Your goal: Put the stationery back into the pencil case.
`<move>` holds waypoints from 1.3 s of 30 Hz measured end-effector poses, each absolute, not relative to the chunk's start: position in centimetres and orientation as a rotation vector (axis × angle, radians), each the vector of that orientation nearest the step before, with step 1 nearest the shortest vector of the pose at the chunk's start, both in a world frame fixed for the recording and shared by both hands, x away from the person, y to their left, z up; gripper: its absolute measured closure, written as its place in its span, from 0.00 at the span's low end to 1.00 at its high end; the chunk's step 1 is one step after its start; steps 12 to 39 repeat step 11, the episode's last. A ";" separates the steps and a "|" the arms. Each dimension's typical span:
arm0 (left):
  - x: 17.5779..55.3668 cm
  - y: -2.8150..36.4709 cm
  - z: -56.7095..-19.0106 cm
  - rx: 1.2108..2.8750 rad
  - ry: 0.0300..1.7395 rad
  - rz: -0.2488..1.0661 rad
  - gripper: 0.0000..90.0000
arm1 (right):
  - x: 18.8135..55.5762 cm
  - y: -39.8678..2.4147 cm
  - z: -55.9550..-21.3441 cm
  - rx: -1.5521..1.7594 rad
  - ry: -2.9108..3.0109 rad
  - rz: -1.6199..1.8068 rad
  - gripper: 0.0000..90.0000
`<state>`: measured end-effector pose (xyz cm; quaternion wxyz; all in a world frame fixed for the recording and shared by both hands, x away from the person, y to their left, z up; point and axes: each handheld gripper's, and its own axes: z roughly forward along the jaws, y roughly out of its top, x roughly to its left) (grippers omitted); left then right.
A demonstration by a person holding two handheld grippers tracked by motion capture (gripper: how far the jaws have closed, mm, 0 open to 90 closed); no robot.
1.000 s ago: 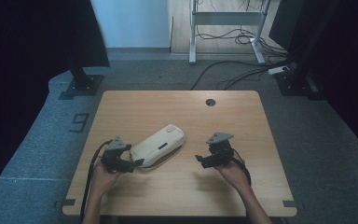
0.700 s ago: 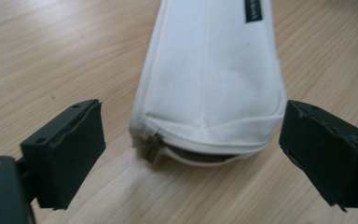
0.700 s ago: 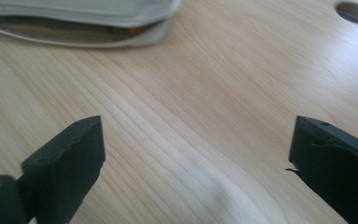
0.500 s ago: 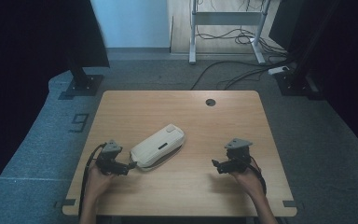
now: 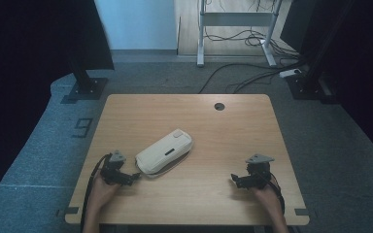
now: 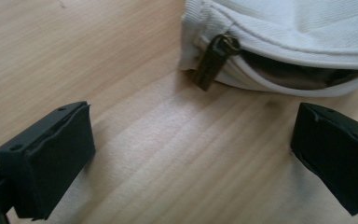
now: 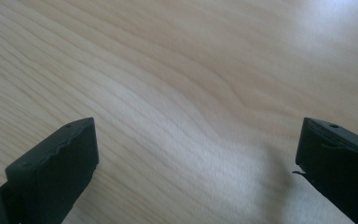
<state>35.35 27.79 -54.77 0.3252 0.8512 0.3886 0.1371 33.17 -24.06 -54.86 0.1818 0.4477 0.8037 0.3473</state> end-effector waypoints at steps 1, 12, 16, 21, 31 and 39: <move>35.3 27.7 -54.8 2.236 1.017 0.370 0.00 | 33.1 -24.1 -55.1 1.270 2.271 0.975 0.00; 35.1 27.7 -54.8 2.220 1.070 0.389 0.00 | 32.5 -24.2 -55.7 1.293 2.244 0.959 0.00; 35.1 27.7 -54.8 2.220 1.070 0.389 0.00 | 32.5 -24.2 -55.7 1.293 2.244 0.959 0.00; 35.1 27.7 -54.8 2.220 1.070 0.389 0.00 | 32.5 -24.2 -55.7 1.293 2.244 0.959 0.00; 35.1 27.7 -54.8 2.220 1.070 0.389 0.00 | 32.5 -24.2 -55.7 1.293 2.244 0.959 0.00; 35.1 27.7 -54.8 2.220 1.070 0.389 0.00 | 32.5 -24.2 -55.7 1.293 2.244 0.959 0.00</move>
